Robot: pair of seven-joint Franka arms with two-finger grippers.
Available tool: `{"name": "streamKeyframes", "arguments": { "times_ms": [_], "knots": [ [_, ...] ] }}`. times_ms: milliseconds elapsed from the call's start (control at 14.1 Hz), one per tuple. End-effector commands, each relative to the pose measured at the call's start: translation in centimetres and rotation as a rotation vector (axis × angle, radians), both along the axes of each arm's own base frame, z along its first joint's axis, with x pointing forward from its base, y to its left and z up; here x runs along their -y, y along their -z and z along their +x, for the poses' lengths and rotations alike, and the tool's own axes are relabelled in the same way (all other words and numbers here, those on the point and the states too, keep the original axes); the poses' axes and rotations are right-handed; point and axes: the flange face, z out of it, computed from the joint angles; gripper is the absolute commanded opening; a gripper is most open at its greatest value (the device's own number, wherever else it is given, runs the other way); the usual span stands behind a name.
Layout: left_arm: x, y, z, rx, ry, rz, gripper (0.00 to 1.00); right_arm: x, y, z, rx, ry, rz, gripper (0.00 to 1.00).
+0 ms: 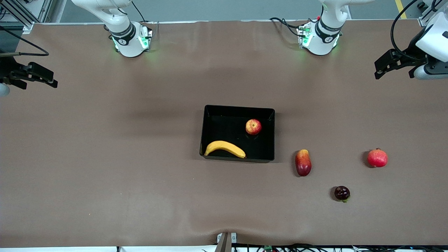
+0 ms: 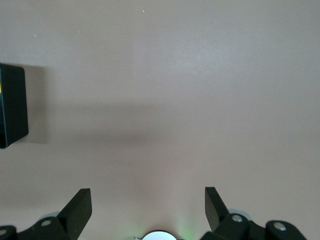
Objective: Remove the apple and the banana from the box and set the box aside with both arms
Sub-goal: 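Move the left gripper toward the black tray, then lower the left gripper into the tray and grasp the banana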
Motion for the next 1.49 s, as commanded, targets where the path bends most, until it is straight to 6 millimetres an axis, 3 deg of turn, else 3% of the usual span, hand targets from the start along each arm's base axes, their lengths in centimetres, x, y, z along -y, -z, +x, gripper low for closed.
{"name": "streamKeyframes", "arguments": {
  "times_ms": [0, 142, 285, 569, 640, 783, 996, 1209, 1423],
  "knots": [
    [-0.1, -0.6, 0.1, 0.003, 0.013, -0.012, 1.00, 0.5, -0.9, 0.3, 0.025, 0.018, 0.004, 1.00],
    [0.0, -0.5, 0.2, 0.000, -0.003, -0.014, 1.00, 0.7, -1.3, 0.3, 0.036, 0.021, 0.004, 1.00],
    [0.4, 1.1, 2.1, -0.027, -0.007, -0.026, 1.00, 0.6, -1.3, 0.3, 0.036, 0.021, 0.004, 1.00],
    [5.4, 5.9, 5.7, -0.080, -0.244, -0.090, 1.00, 0.6, -1.3, 0.3, 0.036, 0.021, 0.004, 1.00],
    [7.5, 7.3, 6.7, -0.093, -0.306, -0.117, 1.00, 0.6, -1.3, 0.3, 0.036, 0.020, 0.005, 1.00],
    [13.7, 10.6, 8.3, -0.099, -0.519, -0.124, 1.00, 0.6, -1.3, 0.3, 0.036, 0.020, 0.005, 1.00],
    [22.2, 17.1, 10.1, -0.094, -0.755, -0.145, 1.00, 0.6, -1.3, 0.3, 0.036, 0.020, 0.005, 1.00],
    [28.9, 22.4, 9.5, -0.108, -0.882, -0.144, 1.00, 0.5, -1.3, 0.3, 0.036, 0.020, 0.007, 1.00],
    [34.0, 27.8, 8.8, -0.056, -0.971, -0.150, 1.00, 0.5, -1.3, 0.3, 0.036, 0.020, 0.007, 1.00]
  ]
}}
